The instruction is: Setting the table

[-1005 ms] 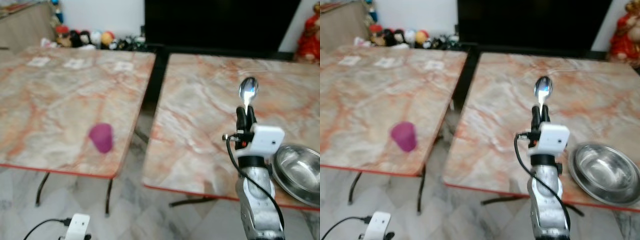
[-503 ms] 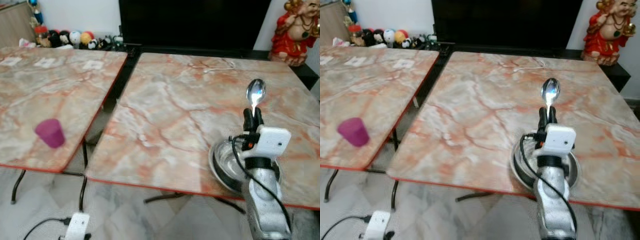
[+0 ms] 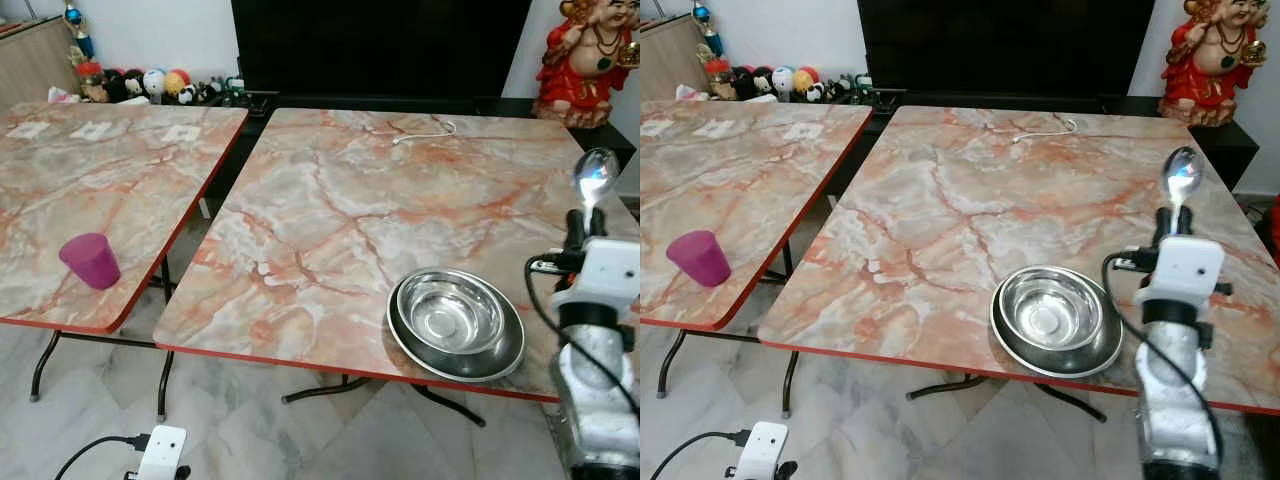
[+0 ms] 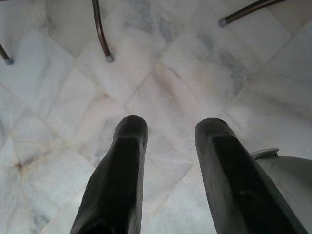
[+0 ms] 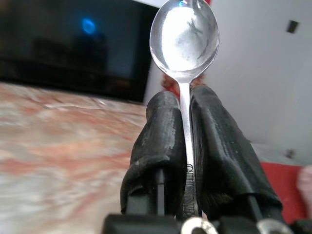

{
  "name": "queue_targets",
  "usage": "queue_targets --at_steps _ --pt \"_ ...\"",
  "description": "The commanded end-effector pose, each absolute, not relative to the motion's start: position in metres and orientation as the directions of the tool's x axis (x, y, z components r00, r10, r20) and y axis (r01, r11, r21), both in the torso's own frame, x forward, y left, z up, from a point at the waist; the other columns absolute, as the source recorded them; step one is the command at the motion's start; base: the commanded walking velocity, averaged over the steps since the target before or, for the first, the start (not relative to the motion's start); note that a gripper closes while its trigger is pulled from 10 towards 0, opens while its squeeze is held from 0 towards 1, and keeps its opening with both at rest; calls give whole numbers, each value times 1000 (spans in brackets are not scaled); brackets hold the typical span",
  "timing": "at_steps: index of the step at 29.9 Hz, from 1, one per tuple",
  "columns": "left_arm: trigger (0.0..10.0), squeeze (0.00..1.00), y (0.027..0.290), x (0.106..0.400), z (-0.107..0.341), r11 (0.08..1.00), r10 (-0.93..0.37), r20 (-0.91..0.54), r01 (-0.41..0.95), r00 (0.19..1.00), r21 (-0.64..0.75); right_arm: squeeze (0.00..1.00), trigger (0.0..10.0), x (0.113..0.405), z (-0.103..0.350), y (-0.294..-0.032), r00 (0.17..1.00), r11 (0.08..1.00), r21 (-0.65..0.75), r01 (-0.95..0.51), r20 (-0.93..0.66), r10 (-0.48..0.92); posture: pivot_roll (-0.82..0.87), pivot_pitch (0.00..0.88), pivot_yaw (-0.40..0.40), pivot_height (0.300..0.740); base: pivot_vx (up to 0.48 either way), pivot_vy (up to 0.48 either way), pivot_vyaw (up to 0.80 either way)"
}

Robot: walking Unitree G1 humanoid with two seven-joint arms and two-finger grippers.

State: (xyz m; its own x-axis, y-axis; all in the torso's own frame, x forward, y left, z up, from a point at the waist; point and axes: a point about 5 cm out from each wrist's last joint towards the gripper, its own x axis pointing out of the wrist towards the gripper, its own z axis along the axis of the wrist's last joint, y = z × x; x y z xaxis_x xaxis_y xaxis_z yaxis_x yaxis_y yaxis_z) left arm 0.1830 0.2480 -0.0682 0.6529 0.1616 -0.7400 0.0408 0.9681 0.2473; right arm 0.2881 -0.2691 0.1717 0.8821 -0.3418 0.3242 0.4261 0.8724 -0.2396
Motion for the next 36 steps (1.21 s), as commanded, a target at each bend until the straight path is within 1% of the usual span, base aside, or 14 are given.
queue_targets --at_steps 1,4,5,7,8,9,20,22,25,28,32,33,36 --pt "10000 0 249 181 -69 968 170 -746 33 644 249 0 10000 293 162 -283 906 864 -287 413 223 -359 79 22 9 740 0 0 0" --pt "10000 0 248 181 -69 969 168 -746 31 645 245 0 10000 295 152 -294 931 860 -356 365 122 -345 80 22 11 740 0 0 0" --pt "10000 0 248 181 -69 969 168 -746 31 645 245 0 10000 295 152 -294 931 860 -356 365 122 -345 80 22 11 740 0 0 0" --pt "10000 0 248 181 -69 970 167 -745 29 646 243 0 10000 295 141 -304 935 869 -363 336 21 -353 77 28 9 740 0 0 0" --pt "10000 0 248 181 -69 970 167 -745 29 646 243 0 10000 295 141 -304 935 869 -363 336 21 -353 77 28 9 740 0 0 0" --pt "10000 0 248 181 -69 970 167 -744 28 648 242 0 10000 294 135 -306 936 874 -371 316 -27 -350 79 28 8 740 0 0 0" --pt "10000 0 249 184 -67 971 164 -737 26 656 239 0 10000 288 107 -304 940 939 -260 225 -197 -280 86 33 12 740 0 0 0" --pt "10000 0 251 182 -68 971 165 -741 27 651 240 0 10000 286 99 -306 928 938 -279 206 -248 -277 87 28 16 740 0 0 0" --pt "10000 0 252 181 -68 970 166 -746 28 645 240 0 10000 284 95 -309 923 936 -285 205 -263 -282 90 27 15 740 0 0 0" --pt "10000 0 255 179 -68 970 170 -749 26 640 243 0 10000 282 93 -308 926 945 -275 179 -278 -257 93 24 16 740 0 0 0" --pt "10000 0 257 178 -68 969 174 -752 26 636 246 0 10000 281 93 -307 935 948 -273 165 -262 -238 92 18 19 740 0 0 0" --pt "10000 0 259 177 -68 968 174 -752 28 635 248 0 10000 280 91 -308 935 953 -248 176 -262 -241 88 16 20 740 0 0 0" --pt "10000 0 260 176 -68 968 174 -752 29 636 248 0 10000 277 85 -309 929 957 -231 177 -282 -239 92 15 18 740 0 0 0"
